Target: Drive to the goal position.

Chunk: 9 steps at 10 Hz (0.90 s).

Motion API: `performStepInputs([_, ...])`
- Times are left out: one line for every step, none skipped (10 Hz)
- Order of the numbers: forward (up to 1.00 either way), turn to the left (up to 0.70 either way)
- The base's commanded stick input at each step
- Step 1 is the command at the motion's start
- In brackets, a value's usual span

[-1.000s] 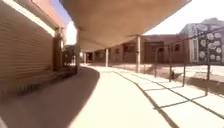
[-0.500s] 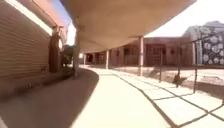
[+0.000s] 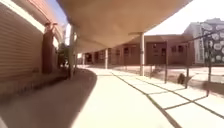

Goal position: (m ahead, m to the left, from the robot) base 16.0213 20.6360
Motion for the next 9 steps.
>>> performStepInputs([0.85,0.0])
performStepInputs([0.85,0.0])
performStepInputs([0.85,0.0])
performStepInputs([0.85,0.0])
performStepInputs([0.85,0.25])
performStepInputs([0.85,0.15])
performStepInputs([0.85,0.0])
performStepInputs([0.85,0.0])
performStepInputs([0.85,0.0])
